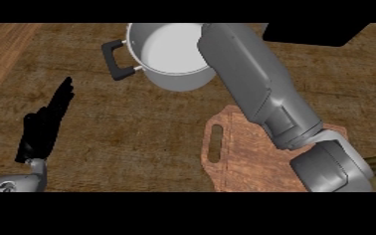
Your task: Pick the tomato from the cutting board and place it in the pot
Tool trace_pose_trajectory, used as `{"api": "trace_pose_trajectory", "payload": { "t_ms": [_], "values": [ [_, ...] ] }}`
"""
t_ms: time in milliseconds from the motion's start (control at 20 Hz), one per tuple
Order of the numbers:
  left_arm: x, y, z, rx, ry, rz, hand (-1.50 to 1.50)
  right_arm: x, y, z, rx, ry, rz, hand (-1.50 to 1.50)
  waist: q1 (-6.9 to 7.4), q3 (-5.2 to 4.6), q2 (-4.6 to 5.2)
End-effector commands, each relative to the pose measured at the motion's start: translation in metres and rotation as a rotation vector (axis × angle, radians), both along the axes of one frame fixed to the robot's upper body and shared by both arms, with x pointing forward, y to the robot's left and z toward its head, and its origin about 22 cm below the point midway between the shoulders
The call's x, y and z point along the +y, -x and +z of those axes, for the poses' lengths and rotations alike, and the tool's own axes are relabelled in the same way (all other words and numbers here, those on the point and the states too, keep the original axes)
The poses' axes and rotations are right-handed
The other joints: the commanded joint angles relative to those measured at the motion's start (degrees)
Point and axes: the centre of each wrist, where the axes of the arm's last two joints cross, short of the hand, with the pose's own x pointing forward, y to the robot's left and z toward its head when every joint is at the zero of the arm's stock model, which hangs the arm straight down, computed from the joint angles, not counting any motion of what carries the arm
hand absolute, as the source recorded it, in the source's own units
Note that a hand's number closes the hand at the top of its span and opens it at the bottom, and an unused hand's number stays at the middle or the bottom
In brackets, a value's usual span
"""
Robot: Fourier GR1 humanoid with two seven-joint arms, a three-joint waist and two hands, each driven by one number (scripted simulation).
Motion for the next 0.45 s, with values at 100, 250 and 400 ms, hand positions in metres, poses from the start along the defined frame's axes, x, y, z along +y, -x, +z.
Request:
{"api": "trace_pose_trajectory", "payload": {
  "t_ms": [100,250,400],
  "values": [
    [0.000,0.006,-0.004,0.018,0.014,0.010,0.00,0.004,0.006,0.003,-0.032,-0.144,0.045,-1.50,-0.36,-0.03,-0.89],
    [-0.003,0.007,0.000,0.022,0.002,0.004,0.00,0.001,0.018,-0.030,-0.040,-0.164,0.075,-1.50,-1.32,0.00,-1.46],
    [0.020,0.013,0.003,0.032,0.005,0.067,0.00,0.005,0.030,-0.033,-0.055,-0.192,0.114,-1.50,-3.98,0.00,-2.07]
  ]
}}
